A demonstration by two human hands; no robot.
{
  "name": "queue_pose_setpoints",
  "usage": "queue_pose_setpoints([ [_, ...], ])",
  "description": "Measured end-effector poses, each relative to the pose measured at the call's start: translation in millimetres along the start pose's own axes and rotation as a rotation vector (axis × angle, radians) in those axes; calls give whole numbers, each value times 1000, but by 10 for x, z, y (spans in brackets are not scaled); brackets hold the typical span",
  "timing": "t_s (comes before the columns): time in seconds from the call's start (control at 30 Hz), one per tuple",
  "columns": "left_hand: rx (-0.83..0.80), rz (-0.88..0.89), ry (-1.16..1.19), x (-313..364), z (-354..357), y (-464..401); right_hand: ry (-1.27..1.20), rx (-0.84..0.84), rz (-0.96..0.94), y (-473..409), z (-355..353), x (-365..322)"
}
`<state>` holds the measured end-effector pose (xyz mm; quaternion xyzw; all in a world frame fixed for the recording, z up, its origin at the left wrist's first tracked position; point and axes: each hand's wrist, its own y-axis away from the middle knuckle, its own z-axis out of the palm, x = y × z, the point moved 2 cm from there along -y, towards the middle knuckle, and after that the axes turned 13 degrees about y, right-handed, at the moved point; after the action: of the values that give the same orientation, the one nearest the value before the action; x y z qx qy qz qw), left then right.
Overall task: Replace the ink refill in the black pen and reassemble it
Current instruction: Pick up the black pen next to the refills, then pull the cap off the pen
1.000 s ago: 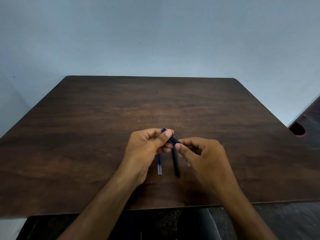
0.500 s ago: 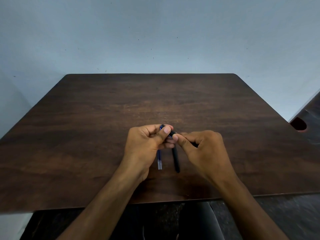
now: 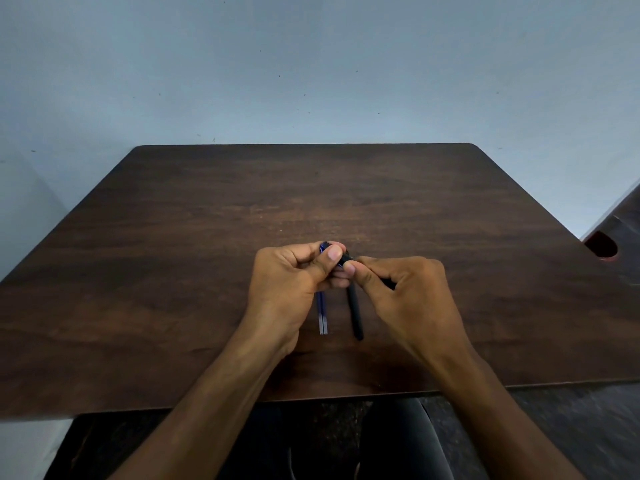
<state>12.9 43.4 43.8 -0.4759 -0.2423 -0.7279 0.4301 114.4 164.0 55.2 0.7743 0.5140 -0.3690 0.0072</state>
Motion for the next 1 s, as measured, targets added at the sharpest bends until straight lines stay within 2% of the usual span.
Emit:
queue_pose_setpoints([
  [0.23, 12, -13, 40, 59, -67, 7, 38, 4, -49, -14, 1, -66],
  [0.53, 184, -19, 43, 226, -348, -126, 74, -84, -30, 9, -17, -63],
  [0.83, 242, -84, -643, 290, -724, -325, 52, -121, 41, 36, 7, -132],
  [1.0, 288, -97, -872, 300, -685, -437, 41, -112, 53, 35, 28, -147],
])
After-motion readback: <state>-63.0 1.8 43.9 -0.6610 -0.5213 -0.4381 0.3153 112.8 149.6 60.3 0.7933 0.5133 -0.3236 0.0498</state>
